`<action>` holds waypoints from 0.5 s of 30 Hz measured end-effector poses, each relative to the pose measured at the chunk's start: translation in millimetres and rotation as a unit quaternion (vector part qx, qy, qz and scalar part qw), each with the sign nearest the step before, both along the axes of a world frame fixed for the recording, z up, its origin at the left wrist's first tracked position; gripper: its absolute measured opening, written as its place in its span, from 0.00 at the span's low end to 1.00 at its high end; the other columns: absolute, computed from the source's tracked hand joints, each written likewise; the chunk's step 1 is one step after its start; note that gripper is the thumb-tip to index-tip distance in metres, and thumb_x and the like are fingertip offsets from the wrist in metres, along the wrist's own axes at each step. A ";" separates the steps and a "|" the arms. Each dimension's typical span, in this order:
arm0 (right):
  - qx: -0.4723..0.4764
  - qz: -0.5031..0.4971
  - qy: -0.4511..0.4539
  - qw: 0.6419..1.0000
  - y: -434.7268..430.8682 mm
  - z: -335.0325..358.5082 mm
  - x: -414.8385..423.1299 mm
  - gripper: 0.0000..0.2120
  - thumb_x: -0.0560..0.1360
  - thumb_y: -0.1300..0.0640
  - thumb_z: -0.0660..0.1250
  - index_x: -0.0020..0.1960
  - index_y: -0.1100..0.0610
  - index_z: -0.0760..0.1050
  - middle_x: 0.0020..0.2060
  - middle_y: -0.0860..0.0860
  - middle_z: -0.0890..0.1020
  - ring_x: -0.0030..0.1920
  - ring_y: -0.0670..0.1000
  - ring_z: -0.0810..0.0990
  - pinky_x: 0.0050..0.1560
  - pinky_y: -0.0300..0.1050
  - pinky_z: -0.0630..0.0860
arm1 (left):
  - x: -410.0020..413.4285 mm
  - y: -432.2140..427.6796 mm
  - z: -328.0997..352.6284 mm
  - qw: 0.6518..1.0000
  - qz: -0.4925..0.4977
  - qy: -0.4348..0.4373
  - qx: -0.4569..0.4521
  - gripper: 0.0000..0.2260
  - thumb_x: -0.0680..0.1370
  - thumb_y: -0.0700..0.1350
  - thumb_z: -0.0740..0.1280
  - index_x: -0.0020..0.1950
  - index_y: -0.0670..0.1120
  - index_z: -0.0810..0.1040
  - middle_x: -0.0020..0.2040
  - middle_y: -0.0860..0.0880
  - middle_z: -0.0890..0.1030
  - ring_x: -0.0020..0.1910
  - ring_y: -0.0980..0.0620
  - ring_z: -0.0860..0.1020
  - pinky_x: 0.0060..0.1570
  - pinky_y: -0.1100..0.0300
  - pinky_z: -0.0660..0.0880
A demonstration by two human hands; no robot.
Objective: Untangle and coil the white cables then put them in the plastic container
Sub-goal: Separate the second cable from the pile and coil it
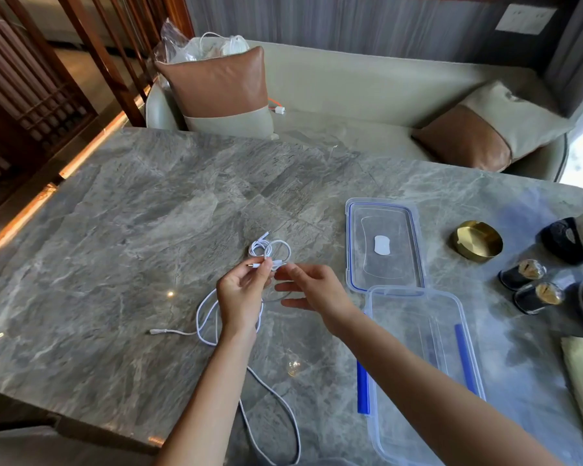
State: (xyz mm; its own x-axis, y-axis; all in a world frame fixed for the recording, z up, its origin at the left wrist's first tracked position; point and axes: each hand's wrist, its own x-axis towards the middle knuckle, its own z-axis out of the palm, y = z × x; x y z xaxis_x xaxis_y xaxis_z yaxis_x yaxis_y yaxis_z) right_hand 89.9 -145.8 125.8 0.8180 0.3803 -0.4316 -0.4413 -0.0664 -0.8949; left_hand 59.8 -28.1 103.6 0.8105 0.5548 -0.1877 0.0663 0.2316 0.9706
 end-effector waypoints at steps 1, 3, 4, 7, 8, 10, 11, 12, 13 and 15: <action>0.010 -0.019 0.005 1.000 -0.1 -0.2 0.2 0.11 0.79 0.54 0.61 0.51 0.58 0.79 0.46 0.52 0.83 0.43 0.46 0.82 0.39 0.41 0.81 | 0.1 1.3 1.7 1.000 -0.019 0.000 0.008 0.05 0.73 0.38 0.69 0.40 0.47 0.81 0.32 0.55 0.84 0.32 0.61 0.80 0.37 0.69 0.77; 0.042 -0.060 0.031 0.997 -0.4 -0.7 0.3 0.08 0.77 0.54 0.64 0.48 0.56 0.80 0.42 0.50 0.84 0.40 0.44 0.82 0.38 0.39 0.80 | 0.6 3.7 6.3 0.998 -0.054 0.007 0.031 0.04 0.73 0.38 0.69 0.41 0.46 0.81 0.32 0.55 0.84 0.32 0.62 0.80 0.36 0.70 0.76; 0.067 -0.081 0.055 0.993 -0.7 -1.0 0.0 0.07 0.77 0.54 0.65 0.46 0.55 0.81 0.39 0.49 0.84 0.38 0.43 0.81 0.37 0.37 0.80 | 0.7 5.1 7.8 0.997 -0.068 0.011 0.046 0.05 0.73 0.38 0.69 0.40 0.47 0.81 0.31 0.56 0.84 0.31 0.62 0.80 0.35 0.71 0.76; 0.164 -0.134 0.135 0.968 -1.4 -1.1 -0.6 0.05 0.75 0.57 0.67 0.45 0.57 0.80 0.35 0.48 0.82 0.34 0.41 0.80 0.34 0.33 0.76 | -0.7 6.7 14.3 0.992 -0.106 0.023 0.068 0.06 0.73 0.37 0.69 0.39 0.47 0.81 0.29 0.56 0.83 0.30 0.62 0.79 0.33 0.71 0.75; 0.192 -0.145 0.151 0.959 -1.3 -0.4 -0.9 0.04 0.75 0.58 0.67 0.45 0.58 0.79 0.35 0.49 0.81 0.32 0.41 0.79 0.33 0.32 0.76 | -1.0 7.1 15.5 0.990 -0.115 0.027 0.071 0.06 0.73 0.37 0.69 0.39 0.46 0.81 0.29 0.56 0.83 0.29 0.62 0.79 0.33 0.71 0.75; 0.210 -0.150 0.152 0.954 -2.1 -0.5 -1.8 0.03 0.75 0.60 0.67 0.43 0.58 0.79 0.33 0.49 0.80 0.31 0.41 0.78 0.33 0.32 0.76 | -2.8 8.2 18.5 0.988 -0.133 0.040 0.072 0.07 0.73 0.36 0.69 0.38 0.47 0.81 0.27 0.55 0.82 0.28 0.62 0.78 0.32 0.71 0.75; 0.198 -0.142 0.134 0.960 -3.7 -0.6 -2.5 0.04 0.75 0.60 0.67 0.42 0.57 0.79 0.32 0.48 0.80 0.31 0.42 0.77 0.34 0.32 0.76 | -4.1 9.0 20.1 0.986 -0.144 0.047 0.067 0.07 0.73 0.36 0.69 0.38 0.47 0.81 0.27 0.55 0.81 0.27 0.62 0.78 0.32 0.71 0.76; 0.181 -0.125 0.112 0.969 -5.8 -0.8 -2.9 0.05 0.75 0.60 0.67 0.41 0.56 0.79 0.32 0.46 0.80 0.32 0.41 0.77 0.35 0.33 0.76 | -5.4 10.3 20.9 0.985 -0.155 0.054 0.058 0.07 0.73 0.36 0.69 0.38 0.47 0.81 0.26 0.54 0.81 0.27 0.62 0.78 0.32 0.71 0.76; 0.162 -0.100 0.092 0.977 -8.1 -0.5 -3.4 0.06 0.75 0.59 0.67 0.41 0.55 0.80 0.33 0.44 0.81 0.33 0.41 0.77 0.36 0.33 0.76 | -6.6 12.1 22.4 0.983 -0.167 0.064 0.046 0.07 0.73 0.36 0.69 0.38 0.46 0.81 0.26 0.54 0.81 0.27 0.62 0.78 0.32 0.70 0.76; 0.129 -0.047 0.064 0.988 -13.1 0.4 -3.8 0.07 0.76 0.57 0.66 0.39 0.54 0.79 0.37 0.42 0.83 0.34 0.40 0.78 0.36 0.33 0.76 | -8.9 18.6 25.7 0.977 -0.195 0.087 0.025 0.05 0.73 0.36 0.69 0.39 0.44 0.80 0.26 0.53 0.81 0.28 0.61 0.78 0.33 0.70 0.77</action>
